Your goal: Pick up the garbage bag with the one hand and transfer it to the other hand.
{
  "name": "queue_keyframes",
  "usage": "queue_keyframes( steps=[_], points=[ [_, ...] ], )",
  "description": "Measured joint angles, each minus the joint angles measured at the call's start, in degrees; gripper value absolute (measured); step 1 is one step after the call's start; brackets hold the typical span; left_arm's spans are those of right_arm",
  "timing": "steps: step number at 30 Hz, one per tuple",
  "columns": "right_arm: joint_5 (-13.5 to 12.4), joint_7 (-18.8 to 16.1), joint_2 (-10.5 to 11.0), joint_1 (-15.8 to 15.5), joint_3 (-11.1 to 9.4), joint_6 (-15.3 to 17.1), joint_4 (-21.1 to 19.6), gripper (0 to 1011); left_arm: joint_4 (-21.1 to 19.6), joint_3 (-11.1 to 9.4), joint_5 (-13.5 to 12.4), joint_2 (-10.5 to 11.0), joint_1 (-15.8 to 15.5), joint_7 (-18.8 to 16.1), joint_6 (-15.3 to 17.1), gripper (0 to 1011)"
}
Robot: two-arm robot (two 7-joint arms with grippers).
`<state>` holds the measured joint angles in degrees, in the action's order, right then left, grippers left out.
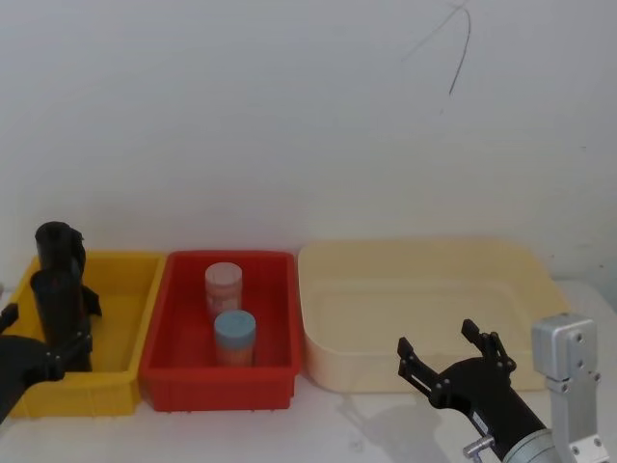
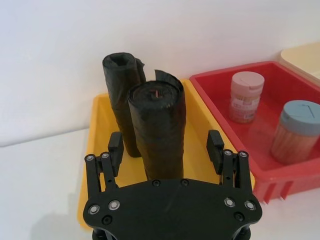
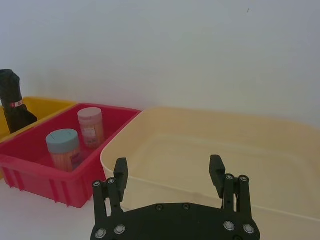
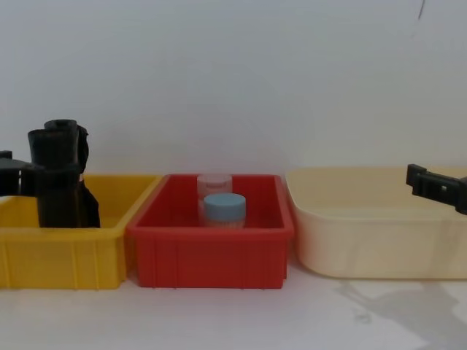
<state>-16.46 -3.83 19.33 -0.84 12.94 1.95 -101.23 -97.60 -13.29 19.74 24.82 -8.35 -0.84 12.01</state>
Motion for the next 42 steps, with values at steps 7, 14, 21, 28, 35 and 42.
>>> queue_keyframes(
  steps=[7, 14, 21, 28, 35, 42],
  points=[
    [0.0, 0.0, 0.0, 0.0, 0.0, 0.0, 0.0, 1000, 2.24, -0.65, -1.17, -0.81, -2.65, 0.22, 0.23, 1000],
    [0.0, 0.0, 0.0, 0.0, 0.0, 0.0, 0.0, 1000, 4.33, -1.27, -2.9, -1.76, -4.95, -0.35, 0.25, 1000],
    [0.0, 0.0, 0.0, 0.0, 0.0, 0.0, 0.0, 1000, 5.44, -1.57, -3.99, -2.31, -6.15, -0.89, 0.2, 946],
    [0.0, 0.0, 0.0, 0.0, 0.0, 0.0, 0.0, 1000, 6.14, -1.75, -4.64, -2.65, -6.87, -1.2, 0.14, 775],
    [0.0, 0.0, 0.0, 0.0, 0.0, 0.0, 0.0, 1000, 6.5, -1.84, -5.0, -2.83, -7.24, -1.37, 0.11, 595],
    [0.0, 0.0, 0.0, 0.0, 0.0, 0.0, 0.0, 1000, 6.03, -1.69, -4.95, -2.69, -7.08, -0.97, 0.15, 548]
  ],
)
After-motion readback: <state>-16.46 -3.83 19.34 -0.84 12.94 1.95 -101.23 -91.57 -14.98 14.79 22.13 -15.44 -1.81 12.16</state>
